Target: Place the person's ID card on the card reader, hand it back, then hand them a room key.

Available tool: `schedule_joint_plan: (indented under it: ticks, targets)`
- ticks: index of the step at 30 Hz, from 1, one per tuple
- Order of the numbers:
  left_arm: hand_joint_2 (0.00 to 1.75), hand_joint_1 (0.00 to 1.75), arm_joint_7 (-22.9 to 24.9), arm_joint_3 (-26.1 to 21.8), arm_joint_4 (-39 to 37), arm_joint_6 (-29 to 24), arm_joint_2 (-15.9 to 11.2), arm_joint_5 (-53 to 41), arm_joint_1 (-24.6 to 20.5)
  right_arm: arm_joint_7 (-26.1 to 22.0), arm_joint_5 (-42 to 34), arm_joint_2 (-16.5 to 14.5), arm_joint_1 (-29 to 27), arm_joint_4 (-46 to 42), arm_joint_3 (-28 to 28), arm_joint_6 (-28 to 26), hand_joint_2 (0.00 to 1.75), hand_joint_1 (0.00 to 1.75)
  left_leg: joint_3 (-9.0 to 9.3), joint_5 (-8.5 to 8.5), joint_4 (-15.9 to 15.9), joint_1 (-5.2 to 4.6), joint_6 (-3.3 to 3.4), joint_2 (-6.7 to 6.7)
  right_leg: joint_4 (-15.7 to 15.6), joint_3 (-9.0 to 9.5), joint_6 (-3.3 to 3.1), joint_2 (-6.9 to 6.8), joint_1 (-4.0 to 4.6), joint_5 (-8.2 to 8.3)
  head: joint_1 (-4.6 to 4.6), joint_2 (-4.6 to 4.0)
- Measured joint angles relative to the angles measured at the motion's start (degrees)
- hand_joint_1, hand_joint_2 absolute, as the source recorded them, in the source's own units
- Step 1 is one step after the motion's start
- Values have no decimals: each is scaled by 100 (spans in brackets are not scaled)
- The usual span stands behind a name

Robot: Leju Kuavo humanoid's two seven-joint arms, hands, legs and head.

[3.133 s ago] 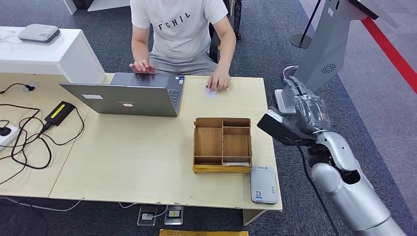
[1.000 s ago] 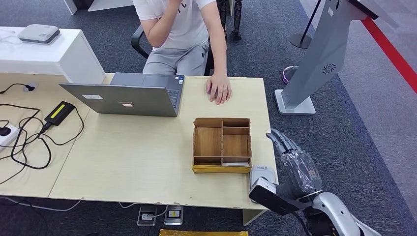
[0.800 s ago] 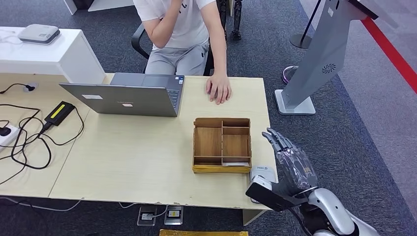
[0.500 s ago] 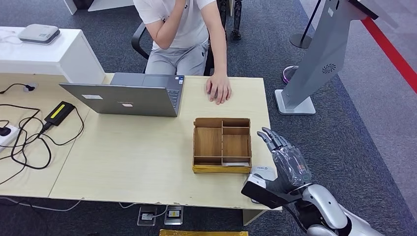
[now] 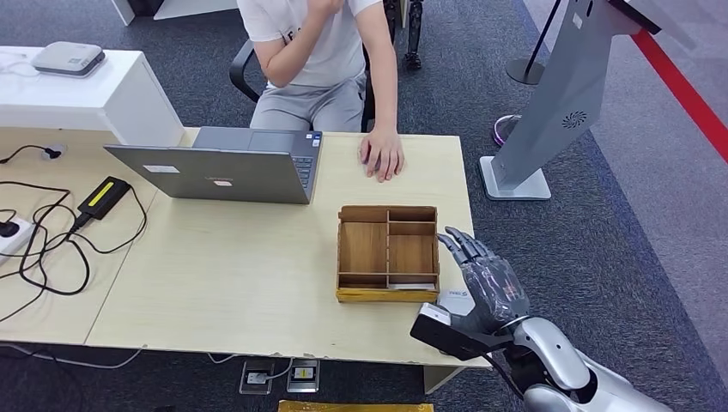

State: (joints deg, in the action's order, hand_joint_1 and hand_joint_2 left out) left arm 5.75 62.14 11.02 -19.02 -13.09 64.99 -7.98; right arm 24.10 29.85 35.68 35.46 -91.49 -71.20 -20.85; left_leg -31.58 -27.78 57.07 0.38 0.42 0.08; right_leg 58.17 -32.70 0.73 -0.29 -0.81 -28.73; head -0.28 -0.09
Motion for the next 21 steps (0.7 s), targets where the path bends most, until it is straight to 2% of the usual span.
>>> schedule_joint_plan:
  ticks: [21]
  targets:
    - [0,0,-16,10,0,89,-1,-125,0,-71,-320,-149,291,399,-606,-50,175,0,1,0,0,0,0,0,0,0,0,1,0,0,1,0]
